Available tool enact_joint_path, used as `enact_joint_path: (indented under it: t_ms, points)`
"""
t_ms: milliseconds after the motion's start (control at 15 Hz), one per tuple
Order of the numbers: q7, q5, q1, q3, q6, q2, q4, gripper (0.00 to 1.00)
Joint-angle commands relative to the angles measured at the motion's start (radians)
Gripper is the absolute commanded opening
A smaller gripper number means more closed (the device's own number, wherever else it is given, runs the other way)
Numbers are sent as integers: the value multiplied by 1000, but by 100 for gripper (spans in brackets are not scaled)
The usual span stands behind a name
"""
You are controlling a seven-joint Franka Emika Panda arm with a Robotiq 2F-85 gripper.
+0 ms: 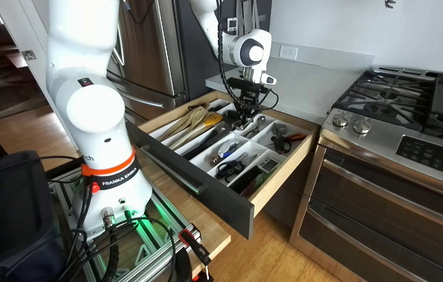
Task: Take the scoop out of the drawer and put it on the countertop
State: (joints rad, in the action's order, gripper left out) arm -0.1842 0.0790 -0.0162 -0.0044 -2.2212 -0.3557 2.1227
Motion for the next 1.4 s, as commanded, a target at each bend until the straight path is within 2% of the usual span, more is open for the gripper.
enact_joint_path:
  t_ms: [0,400,600,933,1333]
  points:
    - [-126,-38,-30,30,79,81,37,1]
    - [-312,-134,-50,43,230,155,-10,1]
    - [-334,-196,-51,37,286,170,-74,1]
    - [-219,-231,-30,31,302,102,-255,1]
    - [59,-181,20,30,294,-102,-542,1]
